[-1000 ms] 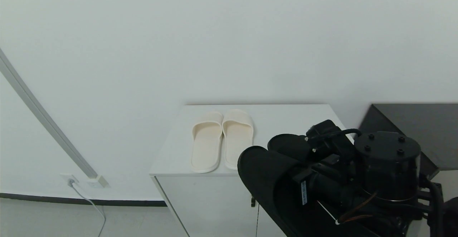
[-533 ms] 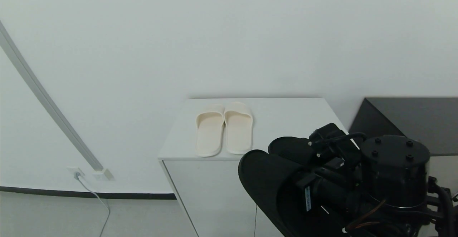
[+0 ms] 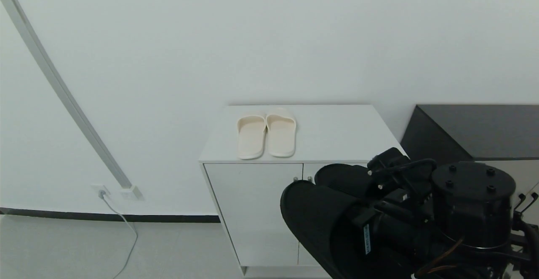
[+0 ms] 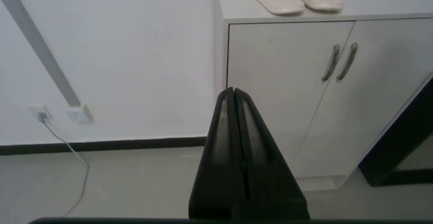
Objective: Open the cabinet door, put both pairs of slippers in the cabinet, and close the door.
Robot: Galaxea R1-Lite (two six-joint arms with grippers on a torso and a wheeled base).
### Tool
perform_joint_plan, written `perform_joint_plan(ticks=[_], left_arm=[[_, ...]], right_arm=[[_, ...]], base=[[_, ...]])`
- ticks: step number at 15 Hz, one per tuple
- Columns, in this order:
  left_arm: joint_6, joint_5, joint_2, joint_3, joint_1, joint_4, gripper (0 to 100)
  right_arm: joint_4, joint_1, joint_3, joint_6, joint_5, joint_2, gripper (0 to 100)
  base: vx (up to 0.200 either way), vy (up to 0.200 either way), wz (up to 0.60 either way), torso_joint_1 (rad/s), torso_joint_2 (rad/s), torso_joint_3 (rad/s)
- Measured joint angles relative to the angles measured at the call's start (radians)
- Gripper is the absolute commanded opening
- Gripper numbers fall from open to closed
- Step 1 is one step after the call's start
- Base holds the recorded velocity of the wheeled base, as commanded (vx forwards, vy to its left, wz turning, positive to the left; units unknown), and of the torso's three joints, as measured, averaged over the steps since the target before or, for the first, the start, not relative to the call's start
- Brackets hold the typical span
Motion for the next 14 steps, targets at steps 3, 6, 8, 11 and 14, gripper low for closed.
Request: perform_joint_plan(ticks=[3,6,8,11,14], left_arm=[[0.000,0.000,0.000,0.000,0.000,0.000,0],[0.000,0.000,0.000,0.000,0.000,0.000,0],[0.000,0.000,0.000,0.000,0.000,0.000,0],[0.000,0.001,0.000,0.000,0.000,0.000,0],[0.000,0.003,0.000,0.001,0.000,0.000,0]], right_arm=[[0.000,-0.003,0.007,-0.001,0.002,-0.004,0],[-0.002,-0.004,0.014,-0.002,0.003,-0.004,0],[-0.002,-0.004,0.016,-0.001,0.005,-0.004,0],[-0.002,-0.004,0.018,-0.001,0.005,-0.005,0],[-0.002,-0.004,0.025,-0.002,0.005,-0.005,0]], base=[[0.000,0.000,0.00,0.000,0.00,0.000],[0.000,0.000,0.00,0.000,0.00,0.000],[0.000,0.000,0.00,0.000,0.00,0.000],[0.000,0.000,0.00,0.000,0.00,0.000],[0.000,0.000,0.00,0.000,0.00,0.000]])
